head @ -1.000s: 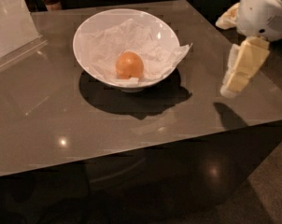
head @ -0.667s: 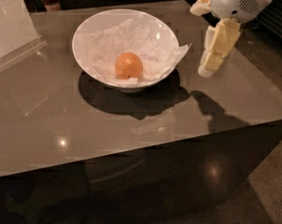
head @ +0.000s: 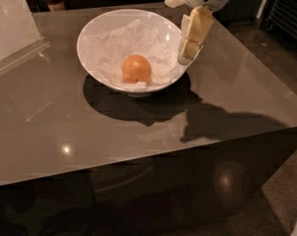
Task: Pick orange from white bowl
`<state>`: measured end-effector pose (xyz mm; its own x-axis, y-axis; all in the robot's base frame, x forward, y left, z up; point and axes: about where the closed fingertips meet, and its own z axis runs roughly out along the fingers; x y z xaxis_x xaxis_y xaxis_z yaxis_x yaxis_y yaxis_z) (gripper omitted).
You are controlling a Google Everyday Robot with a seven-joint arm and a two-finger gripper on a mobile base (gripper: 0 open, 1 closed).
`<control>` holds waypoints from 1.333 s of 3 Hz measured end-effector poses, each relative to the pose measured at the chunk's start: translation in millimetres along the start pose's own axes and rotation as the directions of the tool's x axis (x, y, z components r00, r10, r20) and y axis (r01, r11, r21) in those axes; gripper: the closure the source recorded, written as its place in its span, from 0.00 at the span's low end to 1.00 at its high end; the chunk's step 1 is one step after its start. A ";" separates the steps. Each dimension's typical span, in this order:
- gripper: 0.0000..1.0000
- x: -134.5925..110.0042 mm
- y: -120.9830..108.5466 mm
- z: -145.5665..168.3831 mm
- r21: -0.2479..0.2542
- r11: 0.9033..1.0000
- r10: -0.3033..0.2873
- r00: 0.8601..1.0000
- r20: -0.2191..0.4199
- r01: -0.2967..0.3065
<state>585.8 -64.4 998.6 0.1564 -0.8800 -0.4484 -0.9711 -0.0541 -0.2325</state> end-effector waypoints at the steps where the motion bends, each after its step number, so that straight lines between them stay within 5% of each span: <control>1: 0.00 -4.2 -4.9 0.6 0.017 1.000 -0.003 1.000 0.009 0.003; 3: 0.00 4.5 -32.4 22.3 0.045 0.998 0.042 0.995 0.091 -0.046; 4: 0.00 6.6 -50.9 53.2 0.009 0.998 0.065 0.986 0.150 -0.067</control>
Offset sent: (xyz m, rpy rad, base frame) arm 0.0148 -0.0113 -0.0071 0.0700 -0.0031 -0.0821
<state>645.9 -42.4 961.5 0.1179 -0.8008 -0.5873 -0.9778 0.0094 -0.2091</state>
